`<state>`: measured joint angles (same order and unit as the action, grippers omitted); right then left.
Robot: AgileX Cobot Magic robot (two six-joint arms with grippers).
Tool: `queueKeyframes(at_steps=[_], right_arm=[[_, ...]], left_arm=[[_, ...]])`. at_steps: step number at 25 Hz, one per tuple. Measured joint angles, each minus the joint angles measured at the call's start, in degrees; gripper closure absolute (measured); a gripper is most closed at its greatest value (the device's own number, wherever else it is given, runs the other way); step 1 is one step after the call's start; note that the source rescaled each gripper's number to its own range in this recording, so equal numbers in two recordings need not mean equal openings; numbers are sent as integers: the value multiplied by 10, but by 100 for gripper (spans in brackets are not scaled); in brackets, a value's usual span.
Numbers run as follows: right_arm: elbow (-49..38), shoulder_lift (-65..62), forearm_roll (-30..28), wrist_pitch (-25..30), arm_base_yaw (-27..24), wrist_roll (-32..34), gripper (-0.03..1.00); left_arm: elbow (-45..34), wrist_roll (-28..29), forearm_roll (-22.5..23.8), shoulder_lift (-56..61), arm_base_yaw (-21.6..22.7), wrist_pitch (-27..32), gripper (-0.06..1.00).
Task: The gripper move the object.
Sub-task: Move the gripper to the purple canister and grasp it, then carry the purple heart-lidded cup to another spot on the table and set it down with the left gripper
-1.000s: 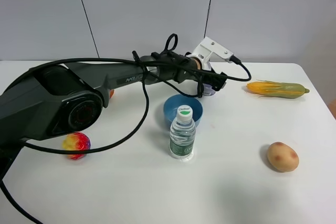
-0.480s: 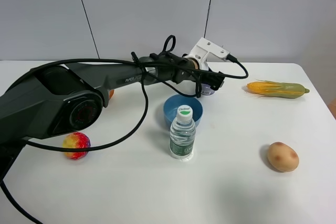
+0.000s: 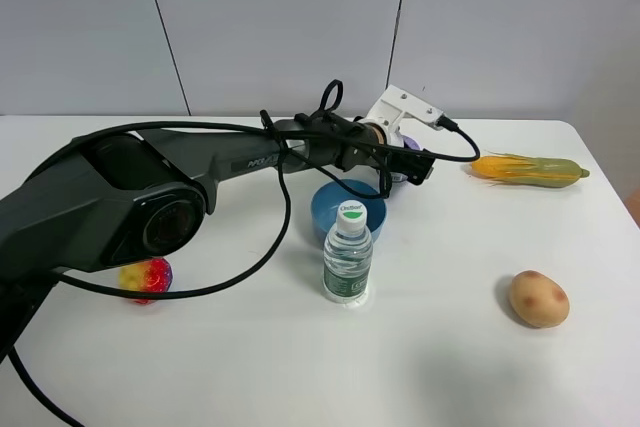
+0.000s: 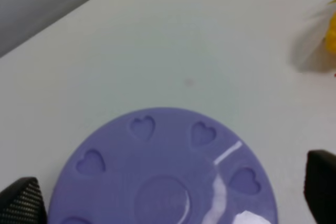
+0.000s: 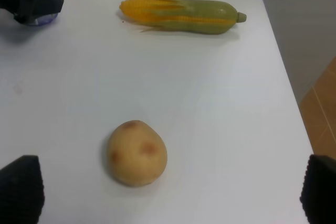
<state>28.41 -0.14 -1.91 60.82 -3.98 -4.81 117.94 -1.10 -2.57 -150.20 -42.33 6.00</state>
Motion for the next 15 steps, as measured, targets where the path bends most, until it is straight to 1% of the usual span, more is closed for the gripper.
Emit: queueKeyframes(at_steps=[1,2,3,4,5,6,11,15], right_arm=[[0,0,0,0,0,0,-3],[0,0,0,0,0,0,-3],[0,0,0,0,0,0,-3],[0,0,0,0,0,0,-3],[0,0,0,0,0,0,-3],[0,0,0,0,0,0,-3],[0,0,0,0,0,0,-3],[0,0,0,0,0,0,-3]], left_arm=[[0,-3,0,-3,0,0,-5],[0,-4,0,-5,0,0,3],[0,-7,0,-9,1,0,16],[0,-7,0,-10,0,-1,40],[0,-9,0,-12,1,-1,72],[0,-10,0,-13,2,-1,94],[0,-12,0,-10,2,2,93],[-2,-13,0,24,2,38,93]])
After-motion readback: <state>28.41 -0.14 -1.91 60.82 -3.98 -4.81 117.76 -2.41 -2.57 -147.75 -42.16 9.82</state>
